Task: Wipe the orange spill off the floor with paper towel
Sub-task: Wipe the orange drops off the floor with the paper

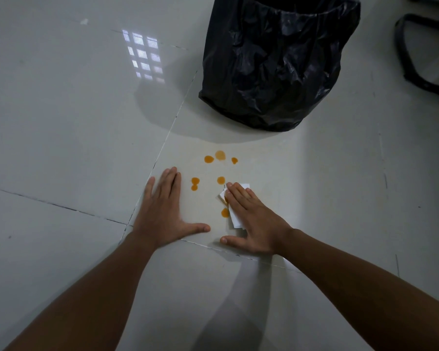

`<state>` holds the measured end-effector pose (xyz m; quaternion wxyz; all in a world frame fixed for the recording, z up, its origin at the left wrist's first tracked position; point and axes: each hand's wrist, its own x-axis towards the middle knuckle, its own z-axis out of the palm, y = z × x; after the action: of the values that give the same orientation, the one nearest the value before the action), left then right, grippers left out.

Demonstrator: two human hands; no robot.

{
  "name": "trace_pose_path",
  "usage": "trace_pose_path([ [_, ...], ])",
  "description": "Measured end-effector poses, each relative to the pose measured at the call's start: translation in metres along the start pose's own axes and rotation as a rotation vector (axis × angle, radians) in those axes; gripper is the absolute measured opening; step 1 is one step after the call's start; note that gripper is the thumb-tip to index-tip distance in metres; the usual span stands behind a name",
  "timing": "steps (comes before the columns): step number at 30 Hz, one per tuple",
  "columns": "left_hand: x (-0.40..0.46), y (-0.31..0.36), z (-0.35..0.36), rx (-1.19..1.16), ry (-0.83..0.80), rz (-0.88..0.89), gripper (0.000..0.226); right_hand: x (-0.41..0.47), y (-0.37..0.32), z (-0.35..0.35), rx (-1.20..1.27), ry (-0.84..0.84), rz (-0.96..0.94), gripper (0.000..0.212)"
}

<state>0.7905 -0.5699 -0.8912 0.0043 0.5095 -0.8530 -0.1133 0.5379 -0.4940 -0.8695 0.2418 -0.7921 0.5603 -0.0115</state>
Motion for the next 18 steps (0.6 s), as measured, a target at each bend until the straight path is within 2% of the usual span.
trace_pose_path([
  [18,0.000,0.000,0.001,-0.003,0.011,0.000,0.150,-0.012,-0.017,0.008,-0.007,-0.028,-0.100,0.105],
])
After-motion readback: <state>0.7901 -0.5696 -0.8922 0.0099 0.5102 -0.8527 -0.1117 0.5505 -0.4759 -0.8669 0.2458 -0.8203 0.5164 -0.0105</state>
